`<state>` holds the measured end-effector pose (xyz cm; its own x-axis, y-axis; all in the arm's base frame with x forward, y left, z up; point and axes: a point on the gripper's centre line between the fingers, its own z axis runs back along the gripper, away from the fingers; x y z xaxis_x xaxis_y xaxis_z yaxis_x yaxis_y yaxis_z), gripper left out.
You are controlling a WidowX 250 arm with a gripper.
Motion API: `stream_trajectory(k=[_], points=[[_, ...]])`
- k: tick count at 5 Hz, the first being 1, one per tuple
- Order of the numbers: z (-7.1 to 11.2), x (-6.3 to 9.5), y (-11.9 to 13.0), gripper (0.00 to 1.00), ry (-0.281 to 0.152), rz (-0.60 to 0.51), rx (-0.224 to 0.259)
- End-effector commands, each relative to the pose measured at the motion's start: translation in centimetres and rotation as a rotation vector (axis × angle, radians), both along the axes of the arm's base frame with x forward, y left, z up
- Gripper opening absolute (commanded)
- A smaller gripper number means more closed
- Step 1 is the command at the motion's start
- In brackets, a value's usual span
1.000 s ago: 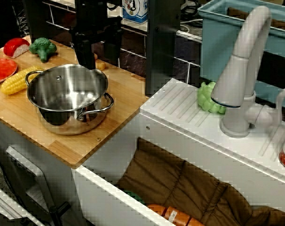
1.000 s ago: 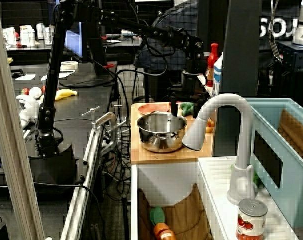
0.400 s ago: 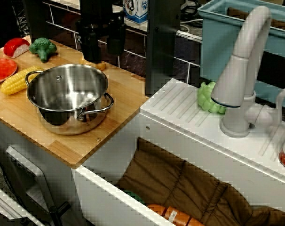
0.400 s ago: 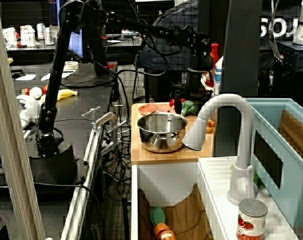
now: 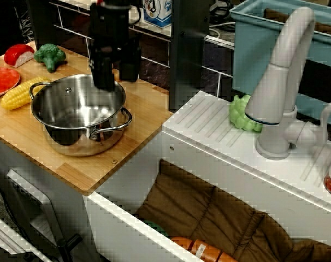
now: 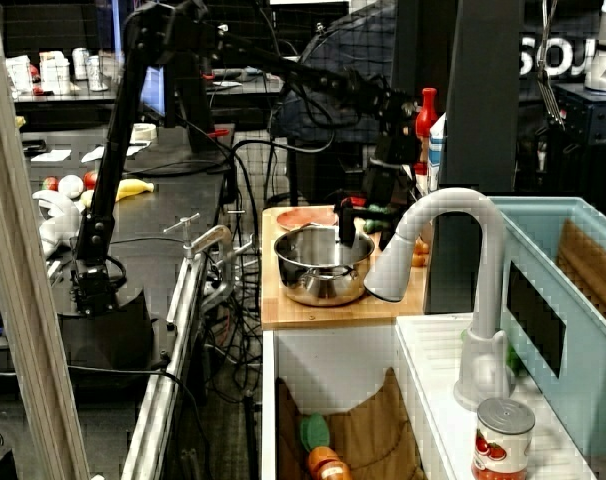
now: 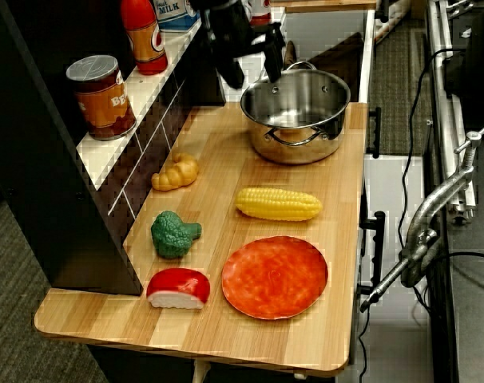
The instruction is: Lift pot
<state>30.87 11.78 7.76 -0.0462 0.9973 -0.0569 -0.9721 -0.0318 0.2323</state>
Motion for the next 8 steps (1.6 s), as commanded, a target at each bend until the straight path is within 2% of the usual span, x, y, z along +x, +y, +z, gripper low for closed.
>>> stream_trajectory(k=[1, 2, 3, 4, 5, 6, 8], points=[[2.1, 1.0, 2.9, 1.0, -0.036, 0.01, 0.012], [2.5, 0.6, 3.2, 1.0, -0.04, -0.044, 0.029], [2.7, 0.1, 3.5, 1.0, -0.044, -0.065, 0.067], [1.7, -1.4, 3.7, 1.0, -0.016, -0.042, 0.124], [0.4, -2.2, 3.9, 1.0, -0.005, 0.002, 0.116], [-0.1, -2.1, 3.8, 1.0, -0.012, 0.018, 0.125], [-0.1, -1.8, 3.7, 1.0, -0.022, 0.034, 0.119]])
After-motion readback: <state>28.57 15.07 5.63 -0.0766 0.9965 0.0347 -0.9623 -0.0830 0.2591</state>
